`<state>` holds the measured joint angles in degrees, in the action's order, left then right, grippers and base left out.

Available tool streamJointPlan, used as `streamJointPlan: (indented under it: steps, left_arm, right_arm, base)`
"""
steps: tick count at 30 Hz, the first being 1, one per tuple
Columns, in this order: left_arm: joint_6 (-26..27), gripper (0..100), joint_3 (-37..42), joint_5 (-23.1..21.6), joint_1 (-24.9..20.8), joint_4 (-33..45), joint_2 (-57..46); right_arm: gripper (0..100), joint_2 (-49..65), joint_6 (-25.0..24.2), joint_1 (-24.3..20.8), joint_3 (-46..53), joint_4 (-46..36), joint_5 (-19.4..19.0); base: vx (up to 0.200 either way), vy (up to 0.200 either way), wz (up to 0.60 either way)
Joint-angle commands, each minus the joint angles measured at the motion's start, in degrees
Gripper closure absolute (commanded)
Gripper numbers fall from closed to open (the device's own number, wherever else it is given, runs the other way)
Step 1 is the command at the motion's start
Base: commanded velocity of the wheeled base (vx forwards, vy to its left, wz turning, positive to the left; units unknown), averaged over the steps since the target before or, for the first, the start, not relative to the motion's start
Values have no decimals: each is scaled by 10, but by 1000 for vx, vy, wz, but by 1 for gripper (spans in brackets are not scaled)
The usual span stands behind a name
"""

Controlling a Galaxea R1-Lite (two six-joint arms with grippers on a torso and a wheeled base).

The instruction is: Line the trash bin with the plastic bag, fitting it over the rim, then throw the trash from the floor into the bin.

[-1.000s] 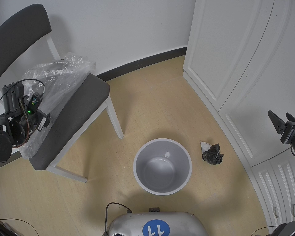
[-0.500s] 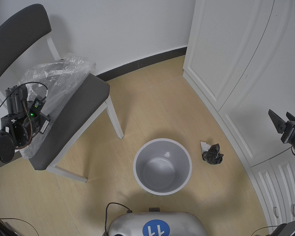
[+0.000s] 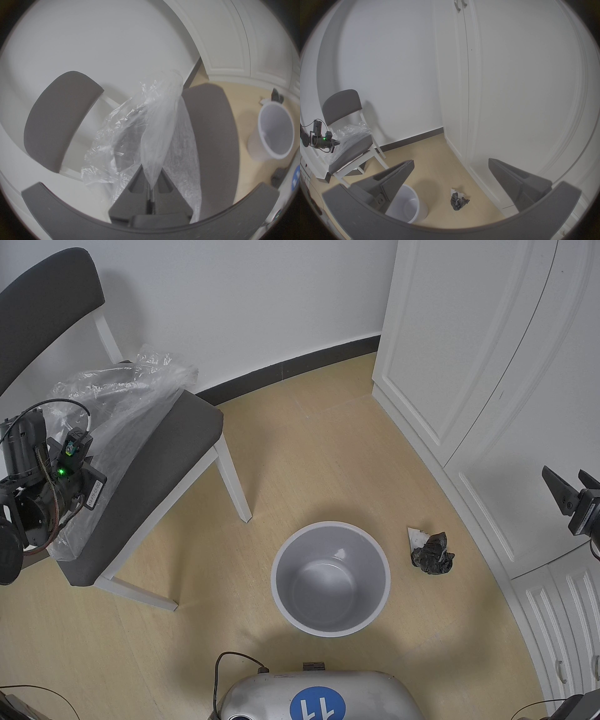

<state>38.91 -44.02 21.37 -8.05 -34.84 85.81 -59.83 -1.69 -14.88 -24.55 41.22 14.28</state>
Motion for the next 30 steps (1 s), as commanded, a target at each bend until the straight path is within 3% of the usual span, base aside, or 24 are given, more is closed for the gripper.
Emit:
streamJointPlan:
  steps: [1,4,6,12,21,24,30]
  left_arm:
    - [-116,100,32,-1,-72,2,-51]
    - [-217,100,32,2,-111,14,-55]
    - [-255,100,28,1,-128,14,-50]
    - [-393,100,-22,2,-228,13,-13]
    - [-480,100,-60,2,-305,-1,-5]
    - [-537,100,-78,3,-340,-9,-10]
    - [-585,100,-114,3,-399,-5,-28]
  right_arm:
    - [0,-12,-5,-45,-1,3,-7]
    - [0,-41,-16,-100,-12,4,-2]
    - [0,-67,-31,-117,-31,7,0]
    - [0,-194,-140,-182,-64,71,37]
    - [0,-310,-208,-251,-37,143,37]
    - [0,-328,-227,-282,-33,145,36]
    - [0,-332,-238,-286,-37,145,32]
  base:
    - [0,0,0]
    - [0,0,0]
    - [0,0,0]
    - [0,0,0]
    - [0,0,0]
    - [0,0,0]
    - [0,0,0]
